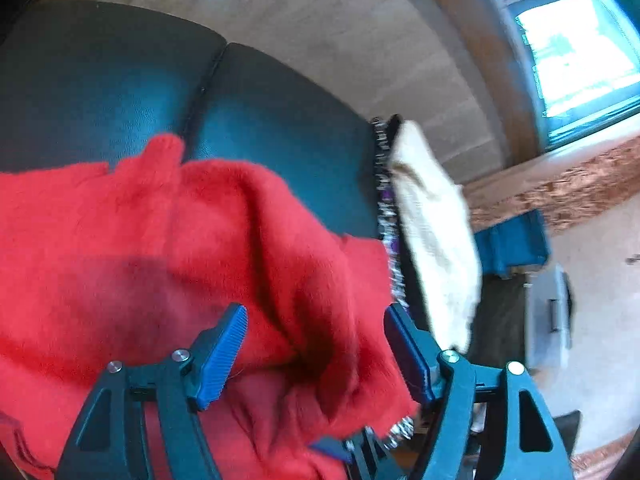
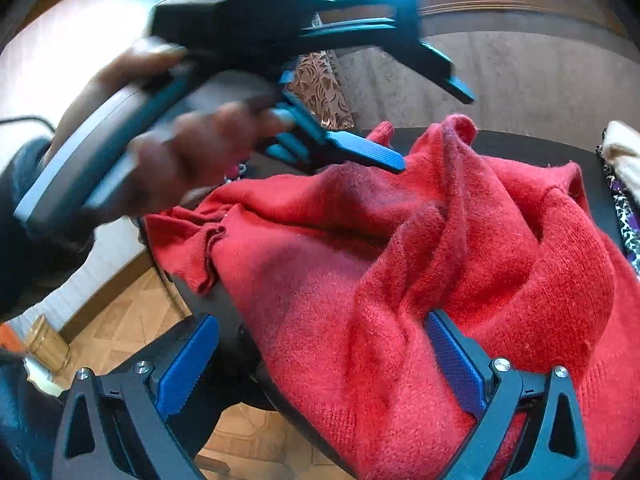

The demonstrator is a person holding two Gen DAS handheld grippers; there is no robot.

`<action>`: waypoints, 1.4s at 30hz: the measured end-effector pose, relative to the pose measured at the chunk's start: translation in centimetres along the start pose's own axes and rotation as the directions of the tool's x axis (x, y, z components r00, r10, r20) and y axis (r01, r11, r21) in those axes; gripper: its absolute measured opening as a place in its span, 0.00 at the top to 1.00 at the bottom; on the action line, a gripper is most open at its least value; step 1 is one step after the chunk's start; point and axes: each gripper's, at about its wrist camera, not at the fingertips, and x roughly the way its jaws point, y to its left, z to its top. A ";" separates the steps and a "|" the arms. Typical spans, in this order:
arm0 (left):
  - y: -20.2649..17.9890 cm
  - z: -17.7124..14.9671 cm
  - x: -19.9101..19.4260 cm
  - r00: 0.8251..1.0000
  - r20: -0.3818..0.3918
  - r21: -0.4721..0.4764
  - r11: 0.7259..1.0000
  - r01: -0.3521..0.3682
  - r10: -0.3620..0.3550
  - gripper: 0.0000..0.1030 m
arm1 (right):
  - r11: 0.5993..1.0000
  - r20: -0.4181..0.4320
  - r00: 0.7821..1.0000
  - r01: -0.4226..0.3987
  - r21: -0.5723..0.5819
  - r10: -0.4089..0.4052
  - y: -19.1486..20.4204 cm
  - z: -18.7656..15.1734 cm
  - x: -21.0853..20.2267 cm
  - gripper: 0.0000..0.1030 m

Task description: Fold clothes

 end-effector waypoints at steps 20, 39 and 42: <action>6.0 -8.9 -8.9 0.951 0.171 0.140 0.961 0.237 -0.259 0.95 | 0.986 -0.019 0.991 -0.127 0.105 0.130 0.5 0.2 -2.9 0.00; 19.1 -21.2 -16.0 0.925 0.337 -0.111 0.968 0.226 -0.177 0.83 | 0.977 -0.236 0.972 -0.053 -0.208 0.002 3.7 15.7 8.5 0.00; 20.2 -20.7 -14.8 0.912 0.348 -0.185 0.938 0.292 -0.215 0.63 | 0.973 -0.316 0.947 -0.115 -0.198 0.048 5.2 16.4 13.7 0.00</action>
